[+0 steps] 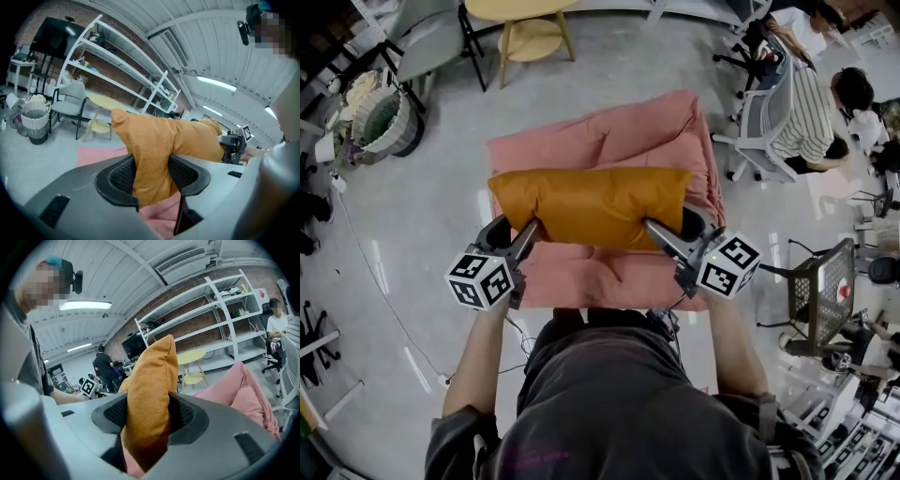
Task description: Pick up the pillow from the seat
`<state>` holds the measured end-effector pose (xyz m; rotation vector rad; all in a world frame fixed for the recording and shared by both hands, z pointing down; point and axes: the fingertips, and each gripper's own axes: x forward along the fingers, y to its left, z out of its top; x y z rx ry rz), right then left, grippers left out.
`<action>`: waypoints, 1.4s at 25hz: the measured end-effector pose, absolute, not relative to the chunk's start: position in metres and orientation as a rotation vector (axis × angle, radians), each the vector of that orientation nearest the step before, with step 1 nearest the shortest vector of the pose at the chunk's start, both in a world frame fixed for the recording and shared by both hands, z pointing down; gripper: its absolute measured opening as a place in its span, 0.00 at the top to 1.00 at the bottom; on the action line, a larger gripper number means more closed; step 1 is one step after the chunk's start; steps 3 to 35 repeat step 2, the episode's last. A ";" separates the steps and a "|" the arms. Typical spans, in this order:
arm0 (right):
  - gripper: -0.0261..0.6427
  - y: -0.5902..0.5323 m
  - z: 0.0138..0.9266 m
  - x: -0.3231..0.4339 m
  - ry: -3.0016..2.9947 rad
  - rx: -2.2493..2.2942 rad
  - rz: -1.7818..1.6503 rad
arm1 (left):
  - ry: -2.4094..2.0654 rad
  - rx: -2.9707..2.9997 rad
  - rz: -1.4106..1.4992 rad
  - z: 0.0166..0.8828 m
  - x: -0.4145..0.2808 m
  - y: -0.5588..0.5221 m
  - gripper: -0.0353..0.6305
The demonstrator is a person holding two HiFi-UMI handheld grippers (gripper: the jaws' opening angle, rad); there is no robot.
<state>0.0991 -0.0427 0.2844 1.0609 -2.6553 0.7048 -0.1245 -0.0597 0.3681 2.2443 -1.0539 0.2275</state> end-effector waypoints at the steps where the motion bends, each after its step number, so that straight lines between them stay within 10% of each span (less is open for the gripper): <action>1: 0.62 -0.043 0.284 0.099 -2.655 1.061 0.705 | -1.055 2.244 0.228 0.367 -0.124 -0.060 0.62; 35: 0.62 -0.044 0.283 0.099 -2.655 1.062 0.705 | -1.056 2.244 0.229 0.366 -0.125 -0.061 0.62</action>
